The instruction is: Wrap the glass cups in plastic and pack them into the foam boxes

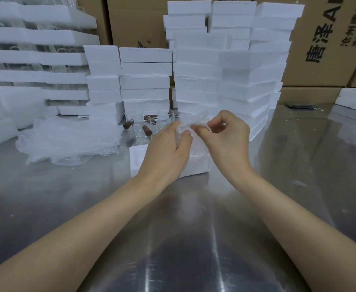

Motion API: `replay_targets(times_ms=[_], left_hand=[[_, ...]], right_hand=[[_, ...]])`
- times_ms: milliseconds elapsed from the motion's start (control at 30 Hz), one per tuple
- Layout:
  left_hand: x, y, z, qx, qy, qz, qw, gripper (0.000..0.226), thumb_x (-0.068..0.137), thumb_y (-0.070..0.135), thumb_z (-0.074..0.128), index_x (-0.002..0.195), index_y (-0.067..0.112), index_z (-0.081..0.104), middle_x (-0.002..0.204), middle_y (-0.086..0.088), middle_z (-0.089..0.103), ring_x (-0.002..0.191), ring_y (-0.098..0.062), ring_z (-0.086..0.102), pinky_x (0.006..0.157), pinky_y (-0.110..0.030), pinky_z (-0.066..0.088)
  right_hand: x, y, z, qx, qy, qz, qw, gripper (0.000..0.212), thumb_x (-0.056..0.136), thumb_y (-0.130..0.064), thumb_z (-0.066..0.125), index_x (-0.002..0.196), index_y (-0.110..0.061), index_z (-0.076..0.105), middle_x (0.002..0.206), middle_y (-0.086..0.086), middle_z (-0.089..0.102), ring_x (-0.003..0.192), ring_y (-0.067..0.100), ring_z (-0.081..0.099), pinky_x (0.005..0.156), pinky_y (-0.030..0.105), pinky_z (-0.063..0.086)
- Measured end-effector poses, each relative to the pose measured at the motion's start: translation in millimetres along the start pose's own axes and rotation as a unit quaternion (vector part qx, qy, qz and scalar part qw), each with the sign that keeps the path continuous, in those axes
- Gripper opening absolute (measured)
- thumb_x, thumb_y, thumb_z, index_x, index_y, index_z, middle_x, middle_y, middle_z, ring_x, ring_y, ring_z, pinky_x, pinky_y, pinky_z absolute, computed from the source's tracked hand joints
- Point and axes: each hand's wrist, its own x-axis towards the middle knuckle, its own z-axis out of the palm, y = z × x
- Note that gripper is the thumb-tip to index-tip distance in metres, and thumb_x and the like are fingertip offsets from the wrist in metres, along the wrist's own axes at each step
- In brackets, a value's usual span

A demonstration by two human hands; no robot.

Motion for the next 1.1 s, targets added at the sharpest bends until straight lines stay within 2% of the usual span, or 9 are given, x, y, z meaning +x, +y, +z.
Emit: replay_targets(times_ms=[167,267,467,567,667,733,833,967,1100], left_hand=[[1,1,-1,0.011,-0.008,0.007,1.0,0.037,0.097,0.022,0.041,0.129,0.015,0.056,0.076,-0.009,0.058,0.091,-0.028,0.059,0.069,-0.018,0.037],[2,-3,0,0.034,-0.024,0.02,0.999,0.036,0.095,0.022,0.039,0.125,0.013,0.056,0.092,-0.008,0.062,0.094,-0.025,0.057,0.072,-0.026,0.036],[-2,-4,4,0.066,-0.018,0.035,0.997,0.046,0.097,0.026,0.044,0.142,0.016,0.044,0.127,-0.002,0.057,0.113,-0.013,0.051,0.083,-0.009,0.026],[0,-1,4,0.034,-0.028,0.046,0.998,0.052,0.095,0.031,0.05,0.146,0.024,0.039,0.113,0.009,0.053,0.093,-0.007,0.049,0.082,-0.009,0.032],[3,-1,4,-0.037,-0.082,0.012,0.996,0.061,0.095,0.033,0.053,0.15,0.031,0.026,0.138,0.01,0.048,0.115,-0.008,0.05,0.096,-0.021,0.038],[3,-3,8,-0.074,-0.094,-0.038,0.992,0.061,0.095,0.03,0.05,0.149,0.033,0.024,0.132,0.005,0.055,0.106,-0.013,0.06,0.084,-0.027,0.048],[10,-9,6,-0.08,-0.034,-0.057,0.995,0.036,0.092,0.019,0.048,0.127,0.028,0.052,0.099,0.006,0.066,0.07,0.0,0.06,0.056,-0.015,0.044],[17,-15,-5,-0.067,0.017,-0.062,0.996,0.041,0.086,0.012,0.052,0.124,0.026,0.058,0.106,0.01,0.068,0.09,-0.007,0.064,0.077,-0.025,0.054],[12,-13,-6,-0.035,0.075,-0.023,0.996,0.066,0.083,0.041,0.066,0.142,0.033,0.037,0.125,0.024,0.051,0.115,0.003,0.045,0.093,-0.013,0.038]], right_hand=[[2,0,-2,-0.008,-0.003,0.011,1.0,0.043,0.068,-0.023,0.082,0.056,-0.02,0.041,0.052,-0.012,0.04,0.05,0.004,0.038,0.052,0.013,0.031],[-1,0,-1,-0.011,-0.014,0.017,1.0,0.044,0.069,-0.017,0.08,0.057,-0.02,0.037,0.052,-0.012,0.036,0.049,0.004,0.035,0.05,0.014,0.031],[-4,-1,-2,-0.006,-0.03,0.025,0.999,0.039,0.069,-0.004,0.068,0.063,-0.02,0.033,0.059,-0.011,0.035,0.054,0.004,0.033,0.05,0.015,0.029],[-6,-2,1,0.014,-0.052,0.06,0.997,0.028,0.072,0.0,0.058,0.086,-0.019,0.043,0.079,-0.007,0.049,0.071,0.009,0.048,0.055,0.012,0.037],[-4,-6,-1,0.052,-0.071,0.074,0.993,0.037,0.076,0.004,0.052,0.105,-0.019,0.045,0.085,-0.011,0.055,0.071,-0.004,0.056,0.053,0.006,0.04],[-5,-9,-1,0.053,-0.102,0.055,0.992,0.039,0.075,0.001,0.054,0.106,-0.021,0.046,0.082,-0.012,0.058,0.068,-0.01,0.056,0.049,0.005,0.039],[-11,-13,3,0.033,-0.168,0.03,0.985,0.047,0.071,-0.024,0.065,0.113,-0.031,0.045,0.093,-0.015,0.061,0.083,-0.012,0.057,0.055,0.003,0.042],[-12,-15,5,0.045,-0.208,0.021,0.977,0.046,0.077,-0.038,0.065,0.12,-0.04,0.049,0.11,-0.016,0.062,0.102,-0.003,0.058,0.08,0.008,0.045],[-8,-11,2,0.141,-0.145,0.146,0.968,0.02,0.088,-0.02,0.06,0.104,-0.03,0.057,0.102,-0.012,0.063,0.094,0.005,0.061,0.073,0.029,0.054]])
